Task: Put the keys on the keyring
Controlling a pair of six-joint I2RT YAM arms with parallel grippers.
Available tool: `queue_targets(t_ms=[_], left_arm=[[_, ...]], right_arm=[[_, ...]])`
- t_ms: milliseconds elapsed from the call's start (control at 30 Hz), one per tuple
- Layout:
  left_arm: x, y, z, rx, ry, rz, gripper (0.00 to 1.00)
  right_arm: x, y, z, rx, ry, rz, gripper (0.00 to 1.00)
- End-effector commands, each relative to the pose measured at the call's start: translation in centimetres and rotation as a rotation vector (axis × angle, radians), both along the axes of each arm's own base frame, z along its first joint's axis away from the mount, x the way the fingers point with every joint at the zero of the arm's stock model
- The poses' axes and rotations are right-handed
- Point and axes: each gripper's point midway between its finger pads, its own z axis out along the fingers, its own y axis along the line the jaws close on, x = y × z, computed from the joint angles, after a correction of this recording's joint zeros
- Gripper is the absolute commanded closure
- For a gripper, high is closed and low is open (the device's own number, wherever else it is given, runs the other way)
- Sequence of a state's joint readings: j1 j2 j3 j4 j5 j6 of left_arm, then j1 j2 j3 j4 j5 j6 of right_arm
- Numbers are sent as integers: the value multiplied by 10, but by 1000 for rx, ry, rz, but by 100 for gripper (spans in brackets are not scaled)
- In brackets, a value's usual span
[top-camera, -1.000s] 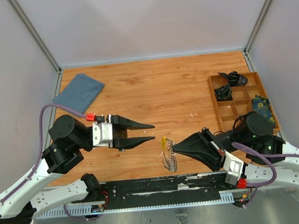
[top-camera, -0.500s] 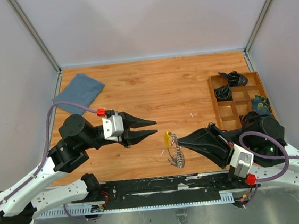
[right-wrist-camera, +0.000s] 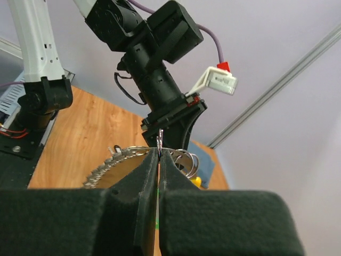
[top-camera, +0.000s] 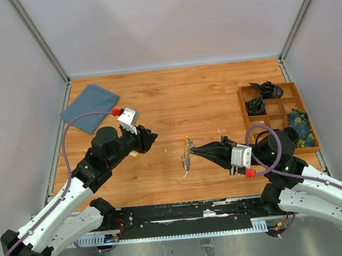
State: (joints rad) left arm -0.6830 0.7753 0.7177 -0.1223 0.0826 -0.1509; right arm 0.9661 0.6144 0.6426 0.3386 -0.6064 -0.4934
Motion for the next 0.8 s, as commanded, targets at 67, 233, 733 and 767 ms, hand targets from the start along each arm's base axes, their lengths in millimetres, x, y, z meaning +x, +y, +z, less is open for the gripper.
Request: queue_targets(t_ms=[67, 233, 733, 767], left_arm=[[40, 48, -79, 35, 262, 351, 59], [64, 61, -126, 121, 338, 407, 60], [106, 70, -197, 266, 498, 320, 58], [107, 71, -200, 277, 500, 324, 58]], right_arm=[[12, -4, -3, 8, 187, -53, 99], [13, -2, -15, -31, 255, -58, 99], [7, 1, -28, -67, 317, -22, 99], [6, 1, -28, -68, 320, -20, 99]])
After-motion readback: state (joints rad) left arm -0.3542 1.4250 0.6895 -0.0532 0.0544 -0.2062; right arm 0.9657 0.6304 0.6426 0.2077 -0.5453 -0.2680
